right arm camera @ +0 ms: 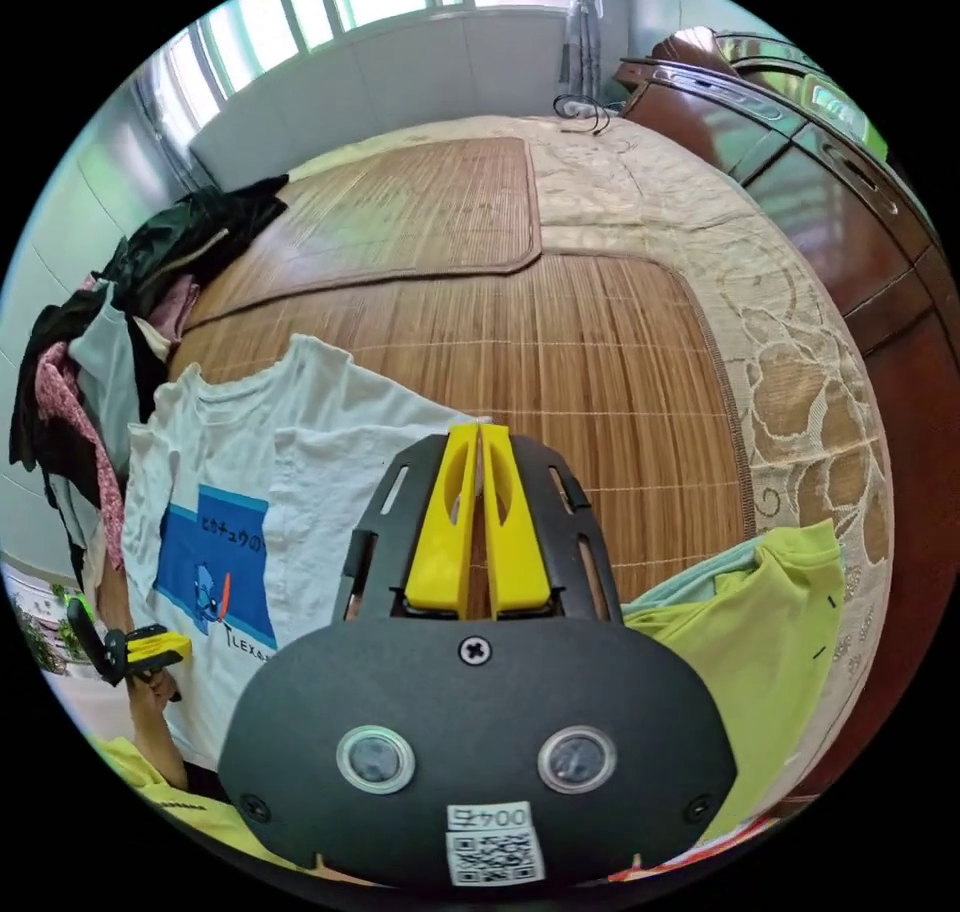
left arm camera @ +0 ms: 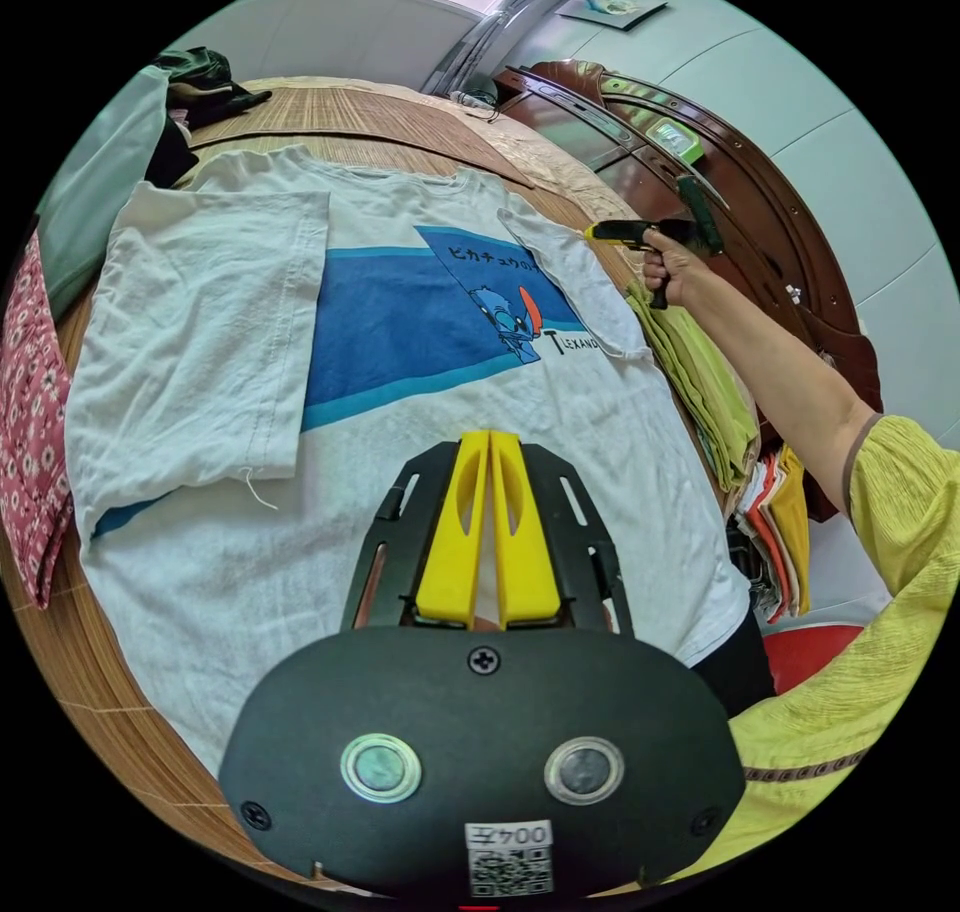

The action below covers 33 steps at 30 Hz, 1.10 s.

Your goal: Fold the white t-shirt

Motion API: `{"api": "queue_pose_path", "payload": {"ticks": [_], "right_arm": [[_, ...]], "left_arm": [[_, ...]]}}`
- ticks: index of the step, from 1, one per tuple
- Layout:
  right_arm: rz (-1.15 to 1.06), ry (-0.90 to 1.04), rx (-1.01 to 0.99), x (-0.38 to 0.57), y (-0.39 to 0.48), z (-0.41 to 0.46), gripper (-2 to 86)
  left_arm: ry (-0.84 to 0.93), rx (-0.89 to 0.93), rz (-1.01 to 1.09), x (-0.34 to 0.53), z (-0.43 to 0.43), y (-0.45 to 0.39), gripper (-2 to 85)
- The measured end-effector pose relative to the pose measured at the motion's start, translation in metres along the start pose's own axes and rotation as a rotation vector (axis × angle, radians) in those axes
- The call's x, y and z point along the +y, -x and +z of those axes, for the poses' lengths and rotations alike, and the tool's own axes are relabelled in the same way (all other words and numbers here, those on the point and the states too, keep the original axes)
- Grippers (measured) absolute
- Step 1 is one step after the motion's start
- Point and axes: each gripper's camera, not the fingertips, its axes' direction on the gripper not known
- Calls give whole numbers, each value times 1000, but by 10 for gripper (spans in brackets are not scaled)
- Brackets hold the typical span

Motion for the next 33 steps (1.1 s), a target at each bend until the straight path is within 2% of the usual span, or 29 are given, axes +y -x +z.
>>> {"api": "queue_pose_path", "payload": {"ticks": [1, 2, 5, 8, 10, 13, 19, 22, 25, 27, 33], "right_arm": [[-10, 77, 33, 4, 4, 11, -1], [-8, 66, 44, 7, 5, 10, -2], [40, -112, 66, 35, 13, -26, -6], [-65, -190, 36, 81, 42, -62, -7], [-184, -138, 13, 138, 74, -78, -7], [-246, -87, -1, 234, 107, -93, -7], [-234, 82, 29, 410, 148, -86, -8], [-271, 124, 129, 455, 166, -66, -8], [-345, 104, 224, 479, 182, -50, -8], [-372, 103, 259, 487, 189, -46, -7], [-362, 47, 245, 515, 194, -37, -6]], "left_arm": [[-1, -2, 1, 2, -2, -5, 8], [0, -4, 2, 3, -4, -10, 8], [0, -7, 4, 8, -9, -22, 8], [0, -12, 5, 13, -15, -36, 8], [-1, -26, 12, 17, -19, -46, 8], [-2, -65, 30, 23, -26, -66, 8], [-12, -235, 114, 40, -39, -122, 5], [-14, -278, 130, 48, -49, -144, 6], [-16, -215, 120, 67, -84, -166, 6], [-28, -293, 151, 90, -112, -186, 7], [-9, -397, 92, 215, -179, -218, 8]]}}
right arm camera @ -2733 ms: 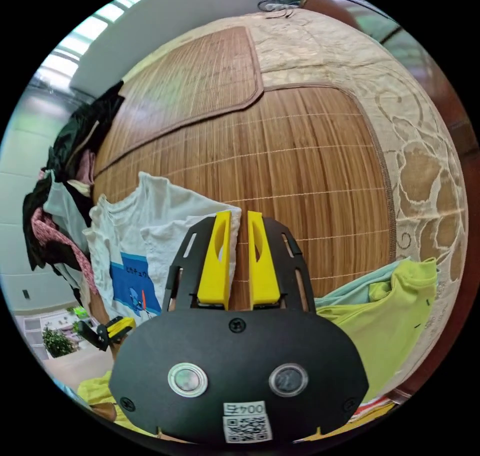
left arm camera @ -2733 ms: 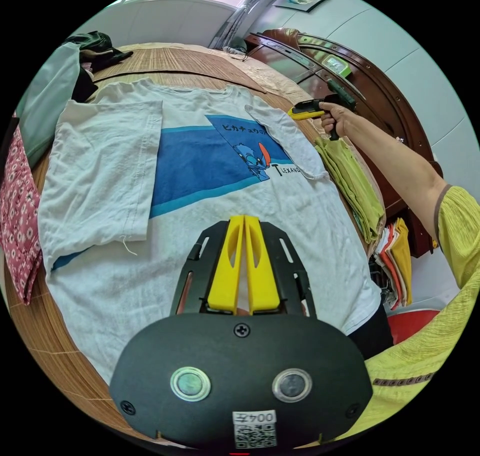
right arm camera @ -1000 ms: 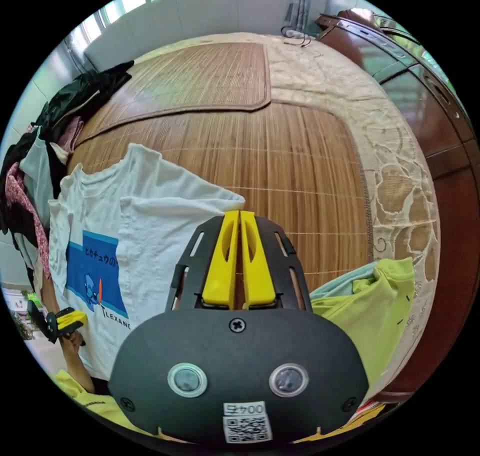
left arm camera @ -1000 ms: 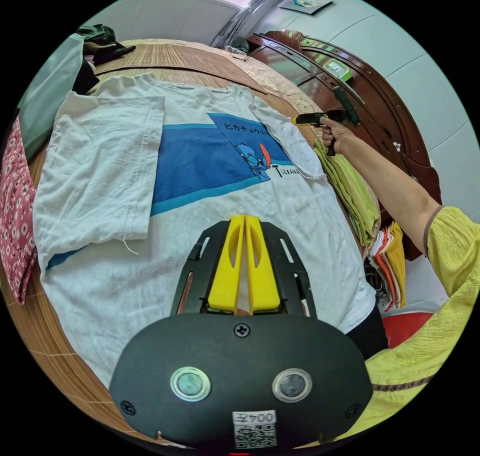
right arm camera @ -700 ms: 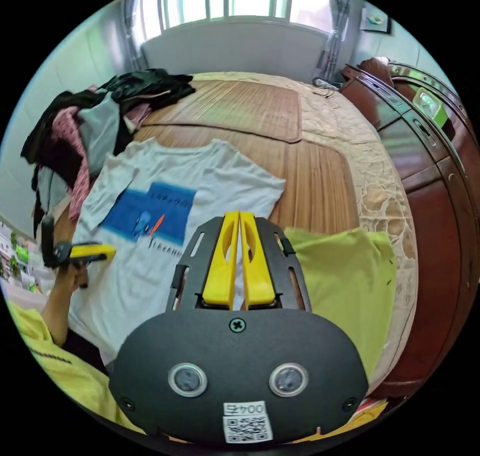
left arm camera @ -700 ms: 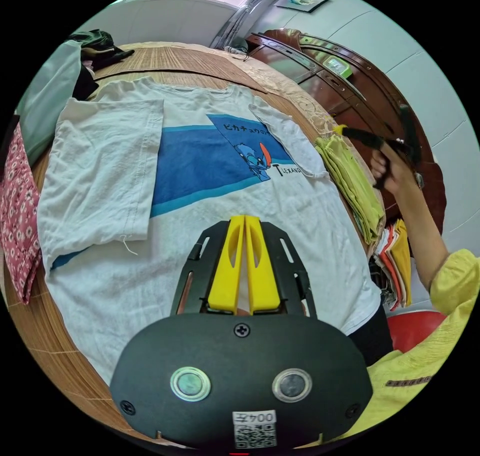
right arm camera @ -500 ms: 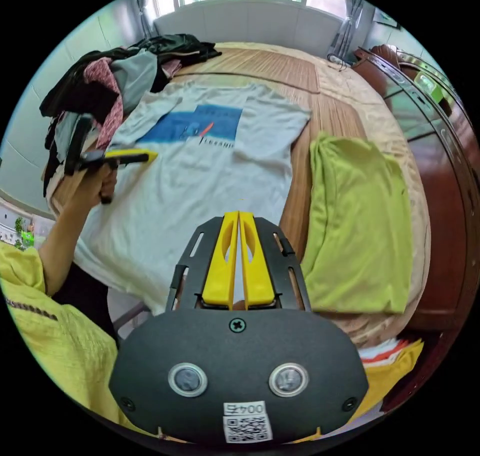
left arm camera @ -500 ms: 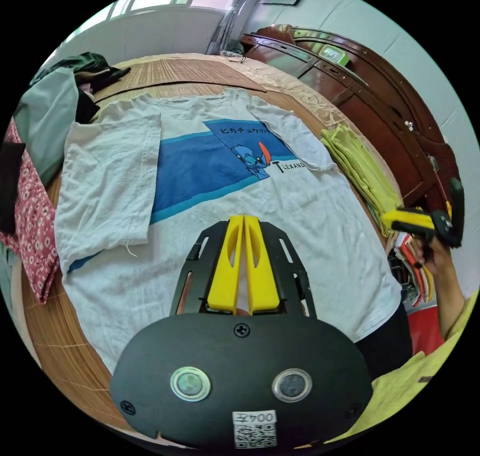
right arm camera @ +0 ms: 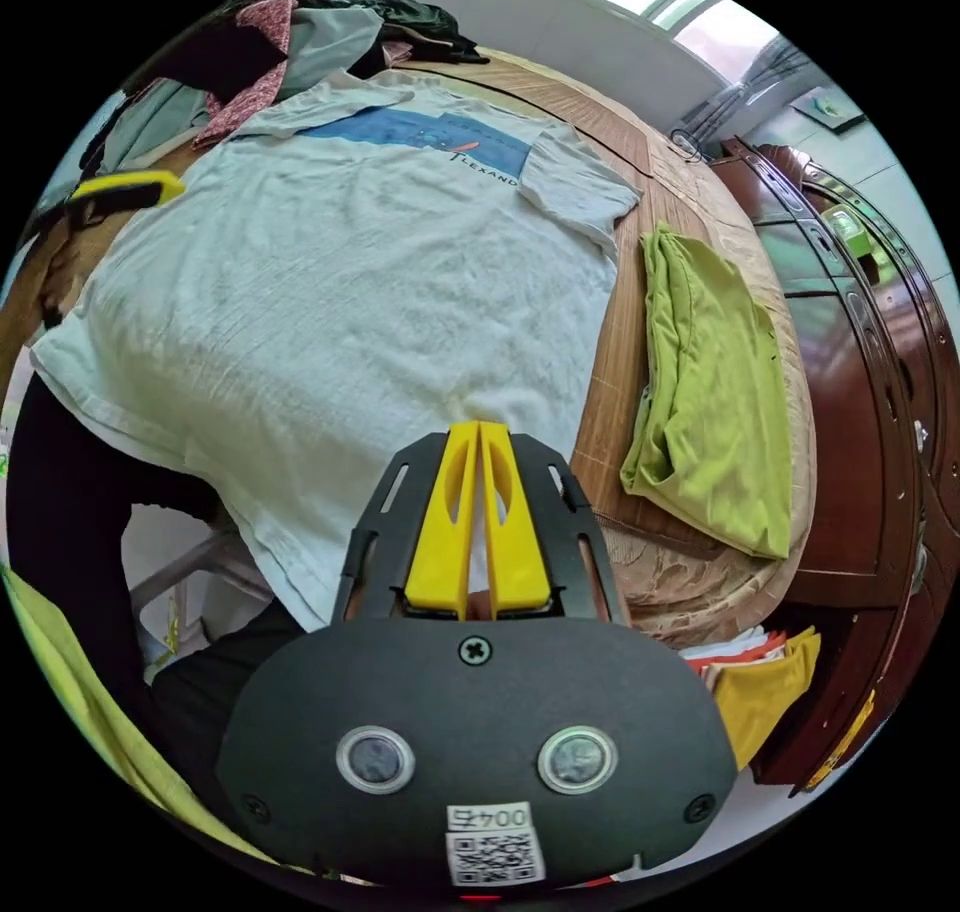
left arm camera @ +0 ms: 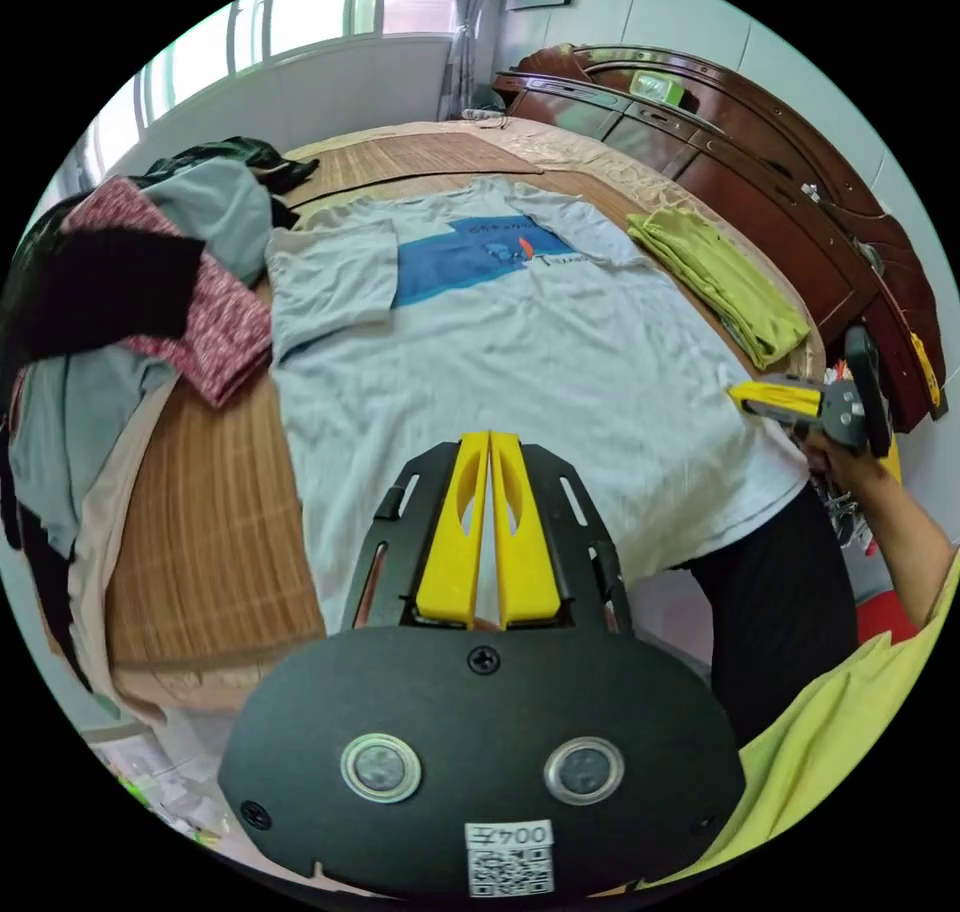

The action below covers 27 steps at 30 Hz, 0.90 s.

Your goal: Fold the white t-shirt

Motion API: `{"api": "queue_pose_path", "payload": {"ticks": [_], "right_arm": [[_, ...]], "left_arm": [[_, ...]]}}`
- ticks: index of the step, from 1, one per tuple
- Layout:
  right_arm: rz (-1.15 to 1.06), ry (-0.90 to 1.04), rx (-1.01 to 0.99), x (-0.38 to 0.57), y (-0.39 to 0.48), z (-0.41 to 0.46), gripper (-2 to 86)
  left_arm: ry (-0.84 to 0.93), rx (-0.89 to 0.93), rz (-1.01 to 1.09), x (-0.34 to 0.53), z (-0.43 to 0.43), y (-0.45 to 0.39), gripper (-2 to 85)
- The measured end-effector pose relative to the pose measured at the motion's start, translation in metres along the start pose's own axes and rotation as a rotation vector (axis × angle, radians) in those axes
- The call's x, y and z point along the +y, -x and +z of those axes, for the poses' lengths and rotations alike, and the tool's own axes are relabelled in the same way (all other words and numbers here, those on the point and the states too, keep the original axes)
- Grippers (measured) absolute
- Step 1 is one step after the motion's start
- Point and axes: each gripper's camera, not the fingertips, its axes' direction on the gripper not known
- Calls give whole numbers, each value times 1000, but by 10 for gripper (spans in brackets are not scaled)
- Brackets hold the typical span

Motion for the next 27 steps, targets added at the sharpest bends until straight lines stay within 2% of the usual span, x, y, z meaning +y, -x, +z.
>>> {"api": "queue_pose_path", "payload": {"ticks": [3, 5, 7, 11, 21, 27], "right_arm": [[27, -1, -117, 8, -12, -2, -5], [70, -80, -187, 14, -26, -13, -2], [127, -213, -183, 18, -45, -30, 8], [141, -313, -135, 6, -69, -38, 56], [-69, -141, 31, -83, -65, 38, 79], [-154, -119, 109, -110, -54, 68, 72]], "left_arm": [[-25, -35, -72, 58, -28, 1, 8], [-95, 15, -148, 87, -54, 8, 7], [-136, 5, -189, 96, -72, 12, 8], [-70, 47, -253, 111, -83, 21, 8], [-17, 15, -204, 119, -118, 10, 6], [27, 4, -194, 123, -137, 10, 3]]}}
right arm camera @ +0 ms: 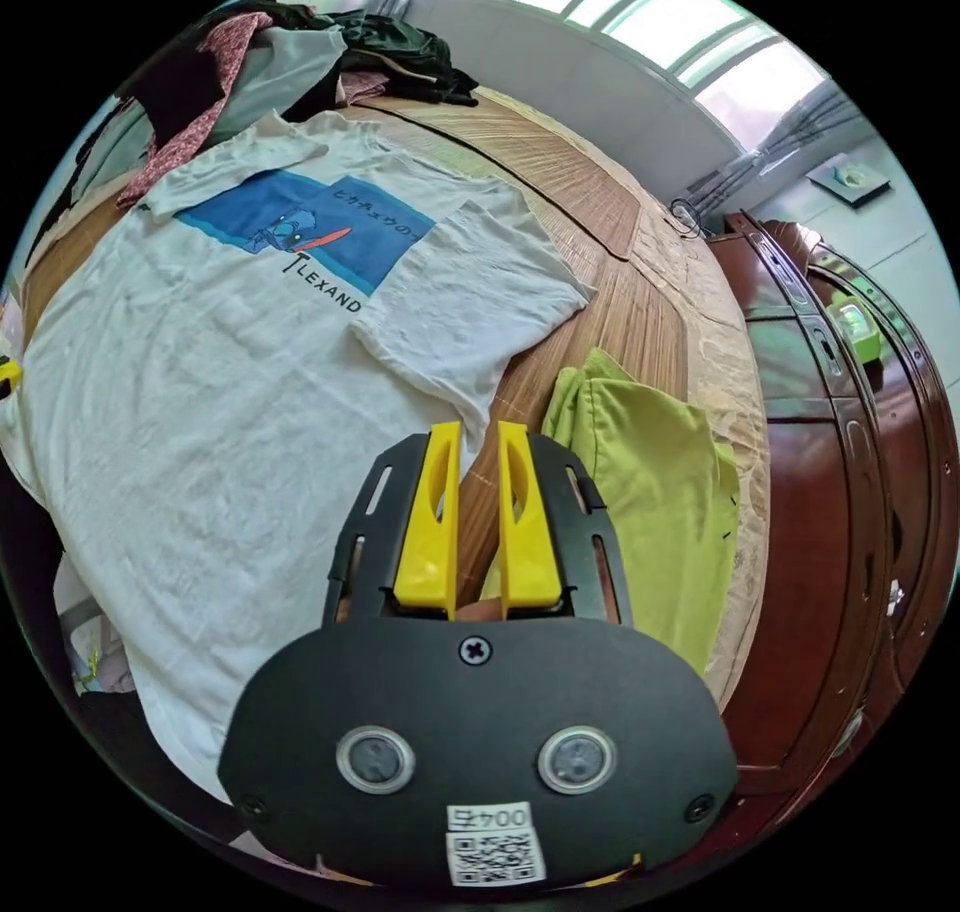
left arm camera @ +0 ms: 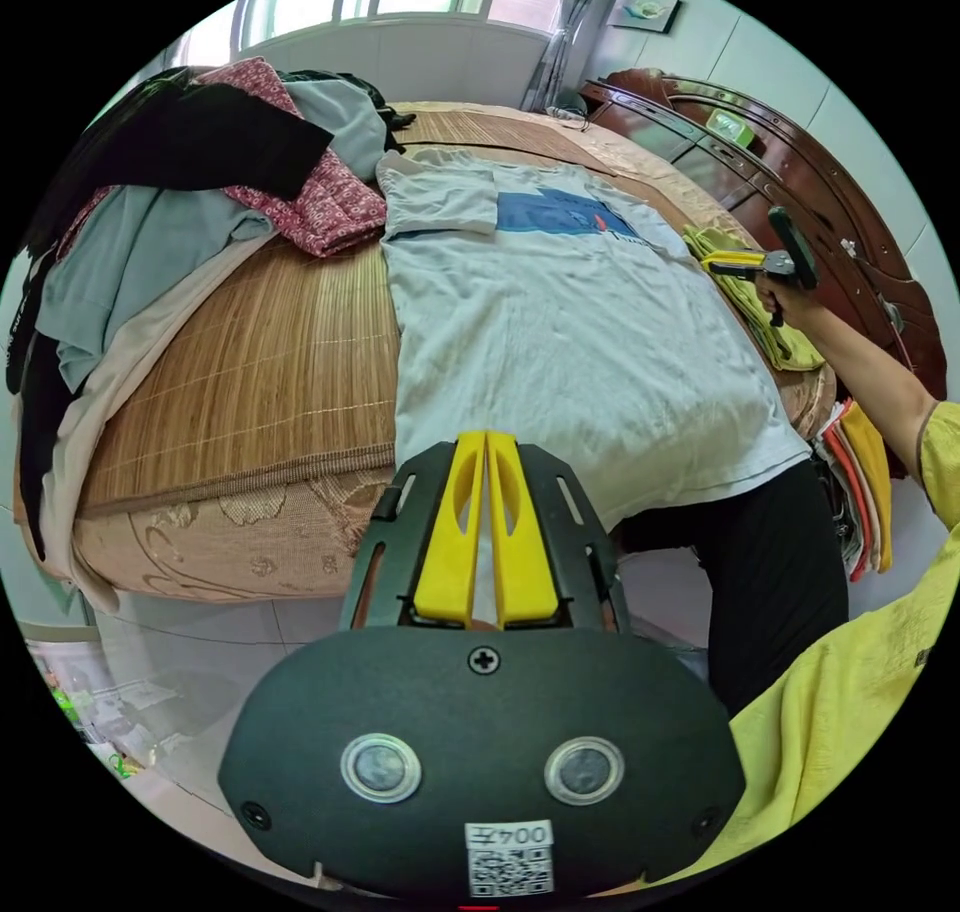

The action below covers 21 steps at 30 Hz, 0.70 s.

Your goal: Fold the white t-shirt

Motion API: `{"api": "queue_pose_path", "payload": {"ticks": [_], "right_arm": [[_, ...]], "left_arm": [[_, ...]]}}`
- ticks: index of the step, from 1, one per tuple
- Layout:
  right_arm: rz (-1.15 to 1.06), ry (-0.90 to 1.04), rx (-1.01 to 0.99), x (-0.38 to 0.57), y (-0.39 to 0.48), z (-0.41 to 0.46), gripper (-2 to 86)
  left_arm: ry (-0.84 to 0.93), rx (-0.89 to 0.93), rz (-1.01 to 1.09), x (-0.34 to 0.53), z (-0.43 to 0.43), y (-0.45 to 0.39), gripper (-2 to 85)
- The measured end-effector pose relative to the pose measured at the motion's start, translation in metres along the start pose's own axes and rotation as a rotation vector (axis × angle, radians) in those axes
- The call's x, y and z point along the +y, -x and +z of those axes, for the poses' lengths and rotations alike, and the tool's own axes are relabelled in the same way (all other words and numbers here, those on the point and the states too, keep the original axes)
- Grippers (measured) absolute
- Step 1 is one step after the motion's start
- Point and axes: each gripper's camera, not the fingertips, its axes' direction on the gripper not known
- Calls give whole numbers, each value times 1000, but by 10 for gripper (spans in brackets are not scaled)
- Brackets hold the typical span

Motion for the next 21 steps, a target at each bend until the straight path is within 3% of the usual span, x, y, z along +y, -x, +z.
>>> {"api": "queue_pose_path", "payload": {"ticks": [5, 10, 16, 21], "right_arm": [[-73, -8, 24, -7, 10, 10, 37], [22, 43, -12, -1, -4, 30, -3], [157, -72, -95, 1, -21, 14, 13], [20, -34, -28, -13, -1, 14, 59]], "left_arm": [[14, 1, -6, 5, -17, 1, 2], [13, 33, -45, 9, -32, 8, 2], [17, 52, -65, 13, -49, 12, 2], [38, 49, -55, 14, -59, 10, 2]]}}
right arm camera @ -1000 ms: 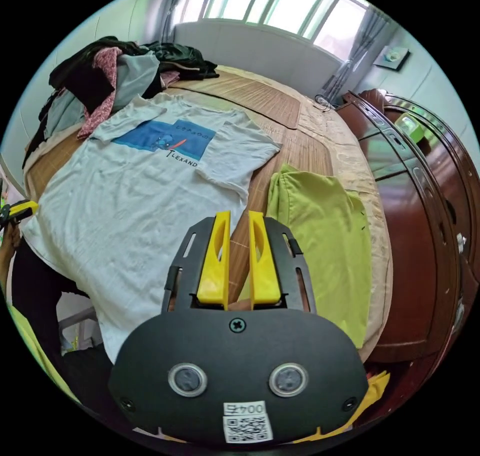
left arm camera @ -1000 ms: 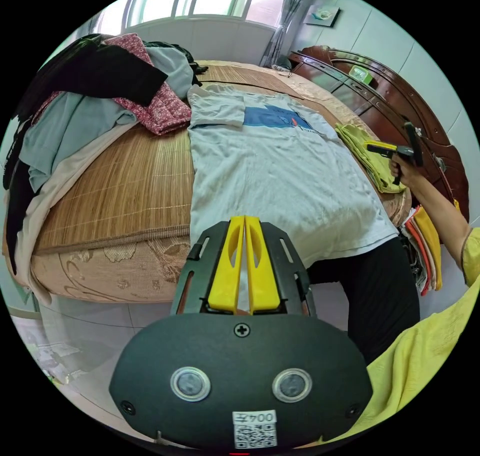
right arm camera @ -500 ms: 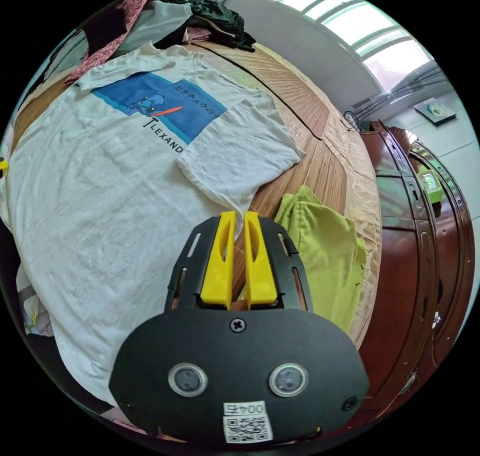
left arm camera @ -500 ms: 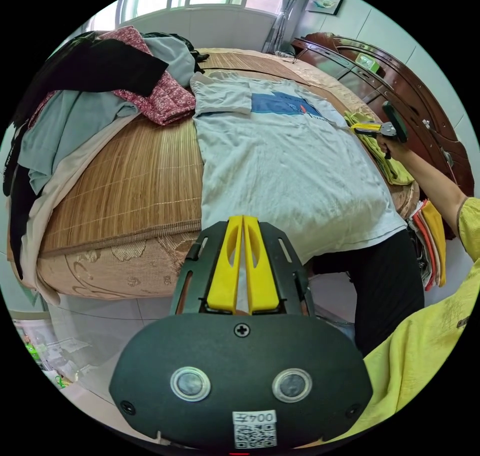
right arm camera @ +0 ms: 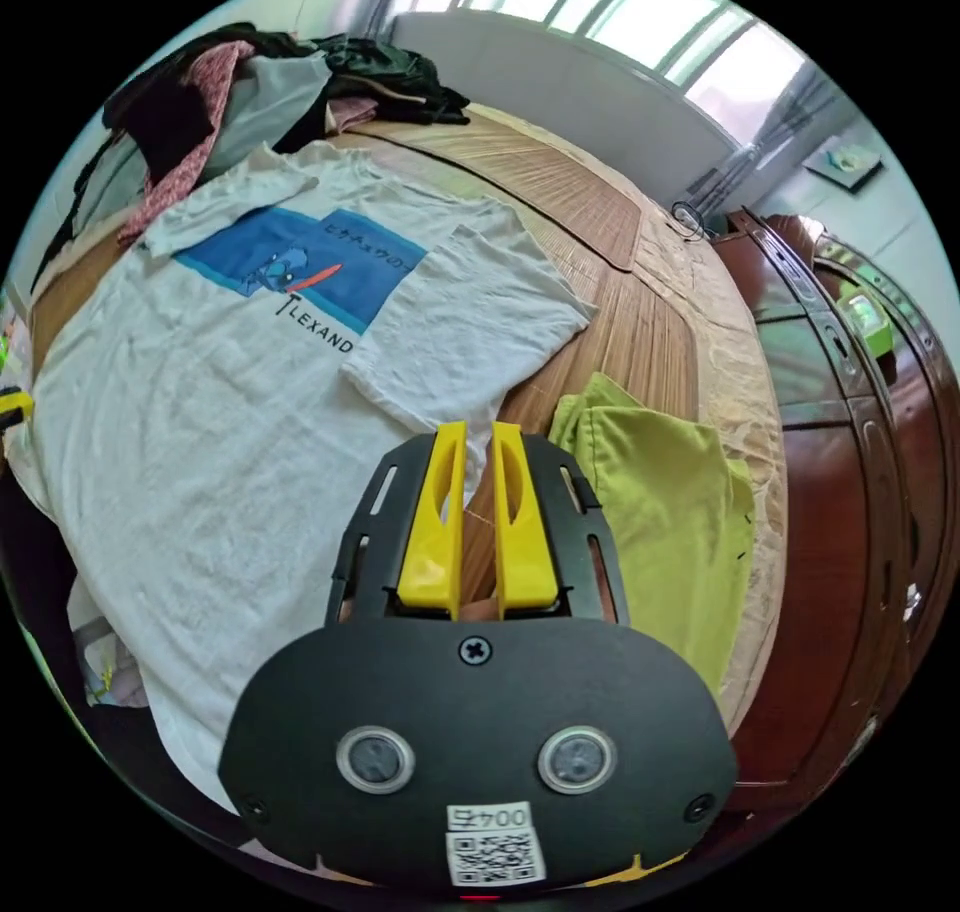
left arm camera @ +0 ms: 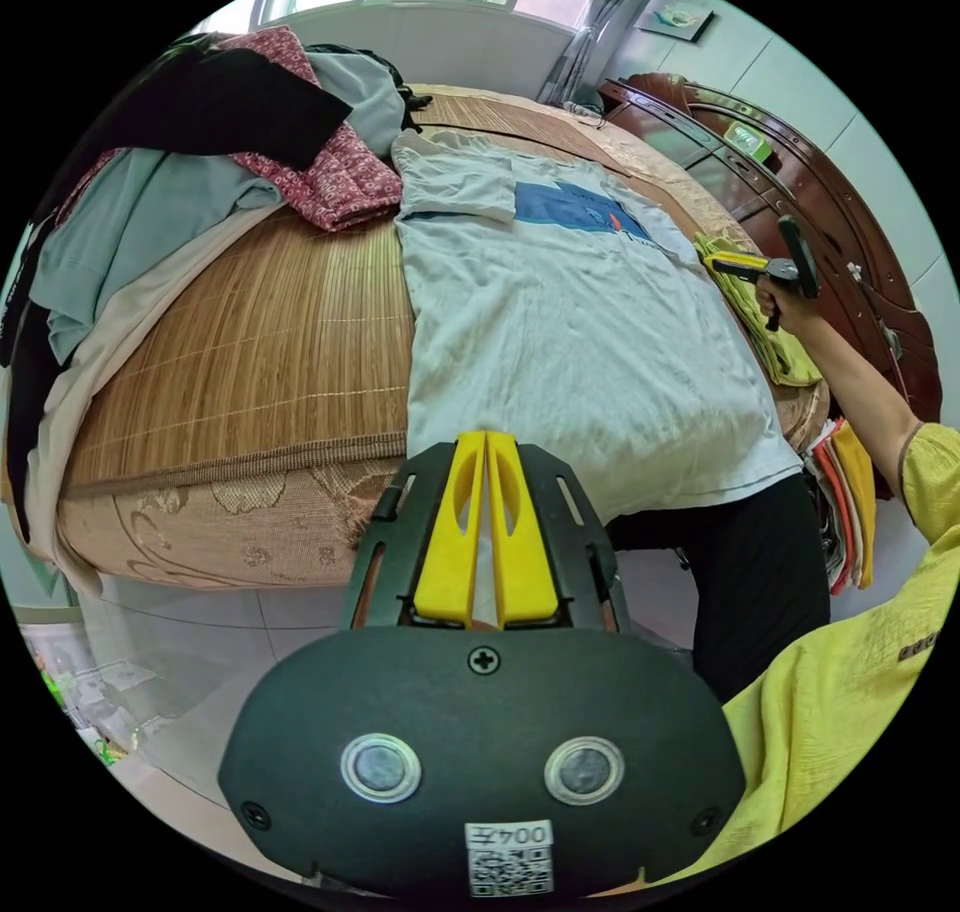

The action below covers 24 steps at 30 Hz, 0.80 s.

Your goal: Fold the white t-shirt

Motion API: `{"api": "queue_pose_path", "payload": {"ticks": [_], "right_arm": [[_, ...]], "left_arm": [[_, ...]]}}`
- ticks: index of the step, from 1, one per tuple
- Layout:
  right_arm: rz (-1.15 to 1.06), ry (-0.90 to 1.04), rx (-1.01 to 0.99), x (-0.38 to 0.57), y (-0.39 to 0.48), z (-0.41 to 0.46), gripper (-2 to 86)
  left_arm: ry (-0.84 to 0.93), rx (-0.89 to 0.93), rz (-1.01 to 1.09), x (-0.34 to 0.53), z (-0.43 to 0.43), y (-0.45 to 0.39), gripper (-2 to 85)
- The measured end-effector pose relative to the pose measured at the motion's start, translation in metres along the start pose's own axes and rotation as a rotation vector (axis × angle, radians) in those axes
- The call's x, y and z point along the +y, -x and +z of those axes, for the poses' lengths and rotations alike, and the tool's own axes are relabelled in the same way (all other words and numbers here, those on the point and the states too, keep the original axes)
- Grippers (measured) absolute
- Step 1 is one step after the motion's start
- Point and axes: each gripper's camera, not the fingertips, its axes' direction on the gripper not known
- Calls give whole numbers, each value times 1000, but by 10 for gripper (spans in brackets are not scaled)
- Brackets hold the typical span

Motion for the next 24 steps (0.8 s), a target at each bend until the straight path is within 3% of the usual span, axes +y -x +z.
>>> {"api": "queue_pose_path", "payload": {"ticks": [9, 24], "right_arm": [[-147, 21, 79, 9, 11, 9, 50], [-61, 20, -13, 32, -32, 6, 40]], "left_arm": [[15, 0, 14, 2, -19, -1, 2], [10, 38, -17, 5, -51, 12, 2]]}}
